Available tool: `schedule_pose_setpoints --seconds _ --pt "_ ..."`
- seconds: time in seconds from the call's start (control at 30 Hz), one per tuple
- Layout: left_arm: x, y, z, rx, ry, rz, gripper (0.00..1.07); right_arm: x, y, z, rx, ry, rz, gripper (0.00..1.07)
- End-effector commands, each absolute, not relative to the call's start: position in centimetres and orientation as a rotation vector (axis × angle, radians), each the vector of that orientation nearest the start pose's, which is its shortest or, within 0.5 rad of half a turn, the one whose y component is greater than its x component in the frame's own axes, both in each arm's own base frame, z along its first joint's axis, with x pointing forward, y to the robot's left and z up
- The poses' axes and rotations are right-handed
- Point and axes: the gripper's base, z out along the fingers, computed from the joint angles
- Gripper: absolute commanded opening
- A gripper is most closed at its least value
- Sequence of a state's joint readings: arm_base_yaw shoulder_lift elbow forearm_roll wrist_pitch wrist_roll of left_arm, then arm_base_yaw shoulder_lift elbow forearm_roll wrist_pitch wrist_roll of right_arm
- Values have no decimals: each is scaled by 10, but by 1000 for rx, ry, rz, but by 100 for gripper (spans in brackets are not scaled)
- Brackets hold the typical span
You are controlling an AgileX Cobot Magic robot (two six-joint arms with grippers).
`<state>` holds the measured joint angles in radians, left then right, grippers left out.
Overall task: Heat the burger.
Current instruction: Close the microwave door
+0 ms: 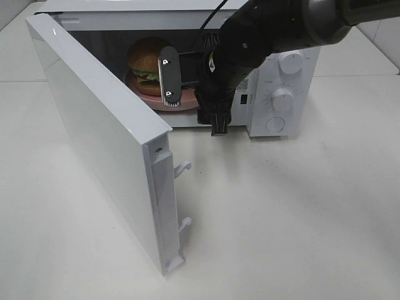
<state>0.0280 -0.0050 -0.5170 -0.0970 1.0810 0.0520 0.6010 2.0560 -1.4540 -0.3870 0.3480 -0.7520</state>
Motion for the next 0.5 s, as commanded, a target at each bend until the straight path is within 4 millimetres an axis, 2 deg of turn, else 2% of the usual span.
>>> schedule_pose_setpoints --seconds 0.03,0.17,0.5 --pt "-10 -8 281 33 2013 -64 100 376 243 194 -1784 1618 -389 76" --pt "-10 -8 281 33 2013 -64 100 370 239 201 -1765 1622 -382 76" --pt "-10 -8 281 33 2013 -64 100 343 222 226 -1586 1725 -298 78"
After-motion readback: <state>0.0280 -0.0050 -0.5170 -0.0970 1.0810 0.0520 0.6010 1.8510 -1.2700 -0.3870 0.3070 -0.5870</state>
